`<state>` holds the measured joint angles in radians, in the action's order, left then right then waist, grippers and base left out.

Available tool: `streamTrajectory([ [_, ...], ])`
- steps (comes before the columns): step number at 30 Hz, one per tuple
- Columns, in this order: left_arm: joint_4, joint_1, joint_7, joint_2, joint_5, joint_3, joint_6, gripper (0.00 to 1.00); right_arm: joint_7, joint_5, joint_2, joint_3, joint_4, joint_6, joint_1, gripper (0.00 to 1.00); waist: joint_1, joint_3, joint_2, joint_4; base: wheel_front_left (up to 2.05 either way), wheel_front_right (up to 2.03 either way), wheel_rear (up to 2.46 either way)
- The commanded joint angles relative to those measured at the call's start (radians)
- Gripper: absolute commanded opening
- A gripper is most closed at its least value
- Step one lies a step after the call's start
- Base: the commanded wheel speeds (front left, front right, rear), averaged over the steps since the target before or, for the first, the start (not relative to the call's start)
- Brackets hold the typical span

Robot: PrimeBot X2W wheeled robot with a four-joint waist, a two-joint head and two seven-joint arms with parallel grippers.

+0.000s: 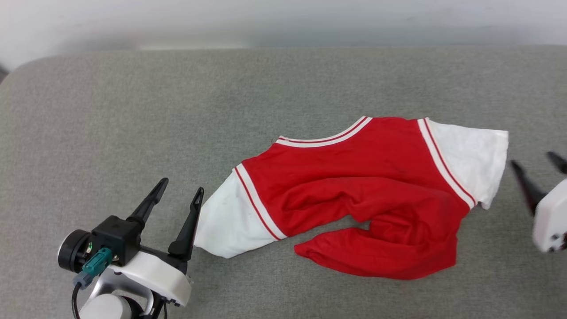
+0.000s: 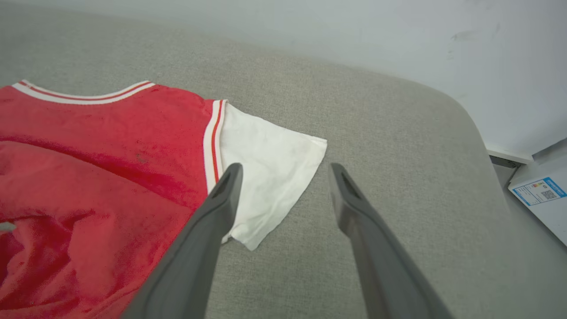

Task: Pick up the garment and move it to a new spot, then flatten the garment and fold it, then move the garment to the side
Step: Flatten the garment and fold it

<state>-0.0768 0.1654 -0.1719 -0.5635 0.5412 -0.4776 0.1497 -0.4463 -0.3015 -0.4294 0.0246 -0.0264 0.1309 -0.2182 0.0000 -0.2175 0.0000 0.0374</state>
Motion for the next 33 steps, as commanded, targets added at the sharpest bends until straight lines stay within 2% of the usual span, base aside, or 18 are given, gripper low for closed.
streamTrajectory([
  [1, -0.019, -0.008, -0.005, 0.001, 0.000, 0.005, 0.007, 1.00, -0.095, -0.019, -0.031, 0.023, 0.009, -0.001, -0.045, 1.00, 0.0000, -0.039, 0.0000, 0.034, 0.00, 0.00, 0.00],
  [7, -0.062, 0.016, 0.004, -0.007, -0.004, 0.004, 0.007, 1.00, -0.436, -0.110, -0.130, 0.032, 0.054, 0.000, -0.195, 1.00, 0.0000, -0.120, 0.0000, 0.098, 0.00, 0.00, 0.00],
  [8, -0.062, 0.016, 0.004, -0.007, -0.004, 0.004, 0.007, 1.00, -0.436, -0.110, -0.130, 0.032, 0.054, 0.000, -0.195, 1.00, 0.0000, -0.120, 0.0000, 0.098, 0.00, 0.00, 0.00],
  [13, -0.080, 0.045, 0.001, 0.000, -0.013, -0.003, 0.003, 1.00, -0.595, -0.105, -0.167, 0.049, 0.132, 0.000, -0.304, 1.00, 0.0000, -0.180, 0.0000, 0.150, 0.00, 0.00, 0.00],
  [21, -0.116, 0.086, 0.005, 0.020, -0.030, -0.025, -0.003, 1.00, -0.636, -0.041, -0.167, 0.106, 0.275, 0.000, -0.383, 1.00, 0.0000, -0.245, 0.0000, 0.219, 0.00, 0.00, 0.00],
  [26, -0.129, 0.095, 0.003, 0.028, -0.030, -0.031, 0.000, 1.00, -0.625, -0.029, -0.135, 0.111, 0.336, 0.000, -0.362, 1.00, 0.0000, -0.266, 0.0000, 0.239, 0.00, 0.00, 0.00],
  [31, -0.127, 0.095, 0.010, 0.025, -0.020, -0.034, -0.003, 1.00, -0.615, -0.065, -0.090, 0.092, 0.378, 0.001, -0.321, 1.00, 0.0000, -0.269, 0.0000, 0.241, 0.00, 0.00, 0.00],
  [33, -0.128, 0.092, 0.011, 0.026, -0.011, -0.030, -0.003, 1.00, -0.611, -0.072, -0.086, 0.084, 0.385, 0.002, -0.309, 0.00, 0.0000, -0.263, 0.0000, 0.237, 0.00, 0.00, 0.00],
])
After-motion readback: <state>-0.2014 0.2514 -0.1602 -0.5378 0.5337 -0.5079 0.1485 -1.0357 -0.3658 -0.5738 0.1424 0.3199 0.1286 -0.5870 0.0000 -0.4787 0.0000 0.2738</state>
